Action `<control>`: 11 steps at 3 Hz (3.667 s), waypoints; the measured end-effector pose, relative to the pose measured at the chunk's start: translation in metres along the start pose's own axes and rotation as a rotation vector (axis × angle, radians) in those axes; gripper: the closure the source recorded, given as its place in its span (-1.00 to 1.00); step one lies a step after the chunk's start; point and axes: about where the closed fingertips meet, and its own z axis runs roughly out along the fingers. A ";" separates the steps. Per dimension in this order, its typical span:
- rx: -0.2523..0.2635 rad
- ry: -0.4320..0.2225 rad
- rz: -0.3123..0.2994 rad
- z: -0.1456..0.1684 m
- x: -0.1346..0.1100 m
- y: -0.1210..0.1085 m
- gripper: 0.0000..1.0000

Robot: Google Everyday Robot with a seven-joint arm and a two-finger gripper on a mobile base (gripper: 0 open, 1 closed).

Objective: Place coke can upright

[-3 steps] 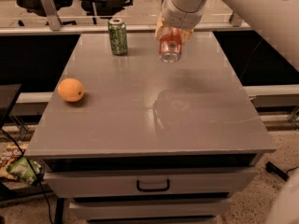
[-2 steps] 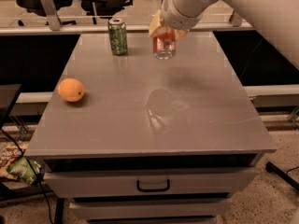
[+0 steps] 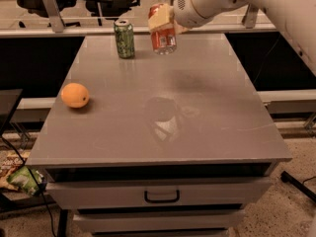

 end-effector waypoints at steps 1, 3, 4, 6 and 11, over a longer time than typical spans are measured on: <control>0.058 0.042 -0.117 -0.001 0.001 -0.004 1.00; 0.102 0.202 -0.175 -0.004 -0.005 0.000 1.00; 0.102 0.202 -0.175 -0.003 -0.005 -0.001 1.00; 0.075 0.281 -0.188 0.010 -0.027 0.004 1.00; 0.011 0.538 -0.283 0.040 -0.059 0.007 1.00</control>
Offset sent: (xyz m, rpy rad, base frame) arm -0.0067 -0.0055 0.0012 -0.0024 -0.2919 0.1565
